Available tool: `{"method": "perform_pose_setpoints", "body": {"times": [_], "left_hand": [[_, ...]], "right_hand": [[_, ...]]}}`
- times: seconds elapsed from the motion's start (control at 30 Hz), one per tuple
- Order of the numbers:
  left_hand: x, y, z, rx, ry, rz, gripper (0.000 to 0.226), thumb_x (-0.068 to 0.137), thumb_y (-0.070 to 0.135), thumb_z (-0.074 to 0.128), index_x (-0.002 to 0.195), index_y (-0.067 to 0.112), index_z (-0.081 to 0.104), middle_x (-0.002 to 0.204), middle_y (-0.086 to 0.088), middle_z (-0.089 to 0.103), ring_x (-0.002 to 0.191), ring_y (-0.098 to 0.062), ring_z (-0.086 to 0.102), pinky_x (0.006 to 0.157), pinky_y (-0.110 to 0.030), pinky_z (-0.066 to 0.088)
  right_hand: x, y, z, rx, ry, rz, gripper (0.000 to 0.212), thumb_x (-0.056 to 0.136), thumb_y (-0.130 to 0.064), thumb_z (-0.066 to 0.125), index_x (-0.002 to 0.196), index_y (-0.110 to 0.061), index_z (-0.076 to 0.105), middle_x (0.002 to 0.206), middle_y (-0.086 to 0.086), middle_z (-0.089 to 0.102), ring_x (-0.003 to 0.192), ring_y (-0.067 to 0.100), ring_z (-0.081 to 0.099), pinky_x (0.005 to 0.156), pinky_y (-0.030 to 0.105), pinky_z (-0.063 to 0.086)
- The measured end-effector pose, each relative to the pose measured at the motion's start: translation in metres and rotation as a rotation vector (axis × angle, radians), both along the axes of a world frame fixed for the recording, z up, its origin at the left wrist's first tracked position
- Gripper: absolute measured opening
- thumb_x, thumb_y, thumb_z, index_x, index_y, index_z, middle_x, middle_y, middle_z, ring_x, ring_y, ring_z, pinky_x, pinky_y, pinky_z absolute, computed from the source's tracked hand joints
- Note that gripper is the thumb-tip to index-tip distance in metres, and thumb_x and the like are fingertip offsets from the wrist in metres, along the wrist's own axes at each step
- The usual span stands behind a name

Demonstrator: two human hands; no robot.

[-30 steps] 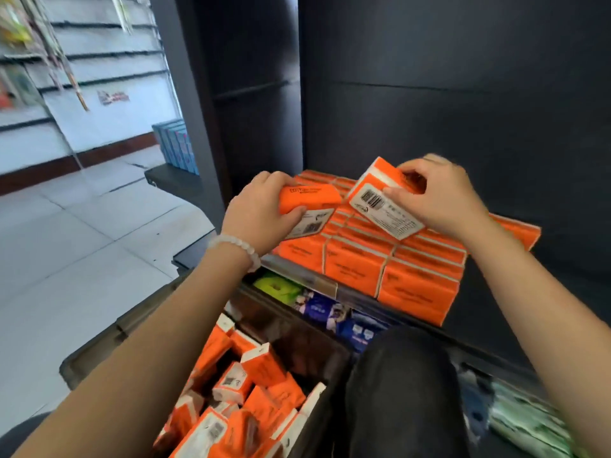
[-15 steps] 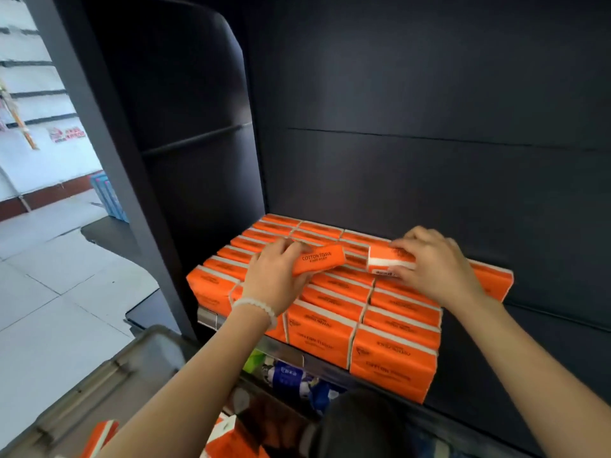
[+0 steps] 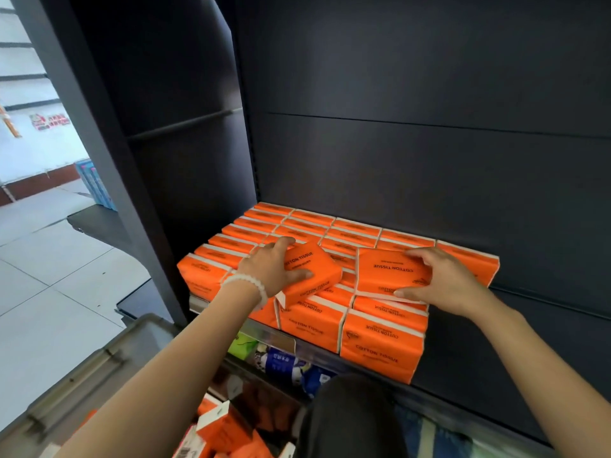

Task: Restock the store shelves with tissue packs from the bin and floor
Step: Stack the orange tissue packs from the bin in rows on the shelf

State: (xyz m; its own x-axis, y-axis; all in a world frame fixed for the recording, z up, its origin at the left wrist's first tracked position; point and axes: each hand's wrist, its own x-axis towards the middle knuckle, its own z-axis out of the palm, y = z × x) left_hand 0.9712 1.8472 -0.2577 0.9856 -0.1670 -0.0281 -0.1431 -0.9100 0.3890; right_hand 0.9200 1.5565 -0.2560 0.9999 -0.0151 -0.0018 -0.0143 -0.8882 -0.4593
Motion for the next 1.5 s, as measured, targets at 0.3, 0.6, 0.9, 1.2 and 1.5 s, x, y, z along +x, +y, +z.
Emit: {"method": "perform_pose_setpoints", "body": {"times": [0.3,0.6,0.9,1.2,1.5], "left_hand": [[0.005,-0.009,0.009,0.015,0.018,-0.042,0.086,0.071,0.049,0.075,0.142,0.031,0.029,0.141,-0.005,0.036,0.125,-0.029,0.043,0.101,-0.043,0.042],[-0.003,-0.019,0.018,0.036,-0.137,-0.126,0.093,0.062,0.041,0.084,0.140,0.032,0.033,0.132,-0.002,0.038,0.120,-0.024,0.044,0.099,-0.039,0.043],[0.002,-0.020,0.015,0.048,-0.360,-0.189,0.054,0.083,0.021,0.068,0.132,0.023,0.047,0.134,-0.002,0.047,0.124,-0.025,0.038,0.105,-0.040,0.033],[0.001,-0.020,0.006,0.042,-0.382,-0.142,0.048,0.087,0.023,0.064,0.132,0.025,0.048,0.133,-0.001,0.048,0.122,-0.025,0.040,0.104,-0.036,0.034],[-0.003,-0.019,0.002,0.007,-0.386,-0.129,0.045,0.088,0.022,0.063,0.131,0.025,0.050,0.130,-0.001,0.049,0.120,-0.025,0.040,0.103,-0.037,0.033]], "right_hand": [[0.000,-0.007,-0.008,0.383,0.098,-0.045,0.090,0.067,-0.047,0.074,0.142,-0.025,0.029,0.138,0.001,0.047,0.123,0.021,0.049,0.097,0.038,0.043],[0.012,-0.008,-0.013,0.481,0.163,-0.086,0.113,0.062,-0.033,0.085,0.148,-0.028,0.011,0.142,0.003,0.043,0.125,0.023,0.047,0.100,0.045,0.044],[0.009,-0.009,-0.013,0.543,0.157,-0.074,0.106,0.058,-0.030,0.086,0.143,-0.026,0.023,0.135,0.000,0.048,0.121,0.021,0.050,0.096,0.043,0.045],[0.007,-0.009,-0.005,0.651,-0.031,-0.179,0.099,0.069,-0.017,0.082,0.145,-0.026,0.020,0.117,-0.005,0.045,0.107,0.016,0.049,0.085,0.036,0.045],[0.017,0.014,0.023,0.960,-0.467,-0.316,0.049,0.073,-0.008,0.078,0.111,-0.015,0.048,0.108,-0.001,0.059,0.087,0.000,0.059,0.068,0.014,0.047]]}}
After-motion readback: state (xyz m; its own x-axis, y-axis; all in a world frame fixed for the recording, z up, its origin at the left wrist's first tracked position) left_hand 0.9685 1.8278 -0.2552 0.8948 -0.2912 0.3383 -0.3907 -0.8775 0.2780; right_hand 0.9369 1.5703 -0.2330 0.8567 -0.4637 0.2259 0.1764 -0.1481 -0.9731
